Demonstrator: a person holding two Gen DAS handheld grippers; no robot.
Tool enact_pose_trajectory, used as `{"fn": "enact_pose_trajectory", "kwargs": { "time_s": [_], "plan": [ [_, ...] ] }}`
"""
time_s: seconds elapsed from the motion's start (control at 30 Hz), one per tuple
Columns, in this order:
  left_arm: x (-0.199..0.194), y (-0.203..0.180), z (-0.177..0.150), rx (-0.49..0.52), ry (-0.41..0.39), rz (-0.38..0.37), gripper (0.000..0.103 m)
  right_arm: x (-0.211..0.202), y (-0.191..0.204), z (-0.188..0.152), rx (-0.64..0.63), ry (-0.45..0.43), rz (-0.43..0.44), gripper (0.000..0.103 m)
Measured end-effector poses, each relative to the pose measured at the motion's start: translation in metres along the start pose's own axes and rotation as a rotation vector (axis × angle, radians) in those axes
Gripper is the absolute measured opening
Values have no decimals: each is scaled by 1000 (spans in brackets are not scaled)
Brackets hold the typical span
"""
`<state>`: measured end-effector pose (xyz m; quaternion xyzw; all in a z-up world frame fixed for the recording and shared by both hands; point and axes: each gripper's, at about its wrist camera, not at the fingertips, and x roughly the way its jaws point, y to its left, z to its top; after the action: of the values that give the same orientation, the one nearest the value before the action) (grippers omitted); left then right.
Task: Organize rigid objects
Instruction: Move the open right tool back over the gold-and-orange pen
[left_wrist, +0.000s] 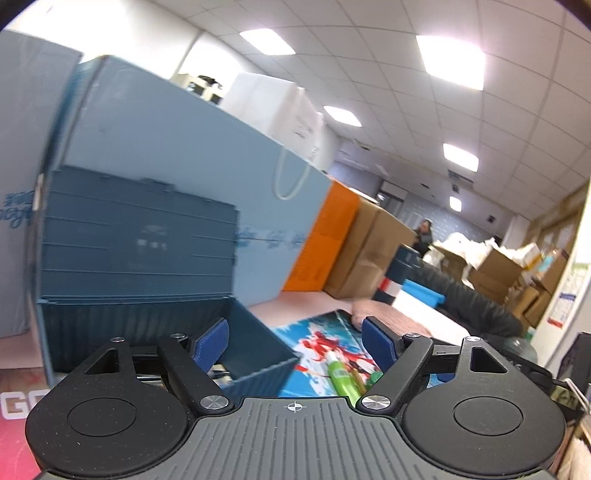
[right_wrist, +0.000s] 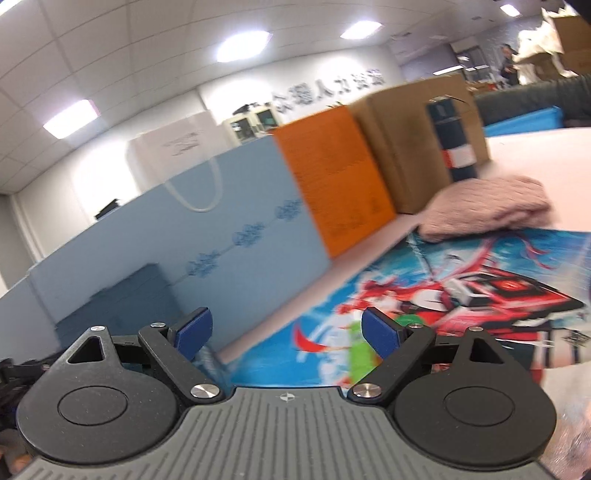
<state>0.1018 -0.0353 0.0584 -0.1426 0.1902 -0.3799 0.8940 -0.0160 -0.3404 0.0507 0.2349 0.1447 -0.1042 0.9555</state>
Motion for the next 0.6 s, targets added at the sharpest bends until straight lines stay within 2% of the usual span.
{"fn": "enact_pose_trajectory", "kwargs": {
  "time_s": [0.2,0.3,0.47,0.6],
  "plan": [
    [13,-31,-14,62,2,-52,82,7,-38,1,28,47,-75,88],
    [25,-51,-26,127,48,-73,82,15,-50,0,31,83,-113,87],
    [43,-70,-49,215,142,-106,82,41,-62,-4,28,195,-106,84],
    [54,-77,-62,255,202,-105,82,64,-60,-8,-5,294,-108,72]
  ]
}}
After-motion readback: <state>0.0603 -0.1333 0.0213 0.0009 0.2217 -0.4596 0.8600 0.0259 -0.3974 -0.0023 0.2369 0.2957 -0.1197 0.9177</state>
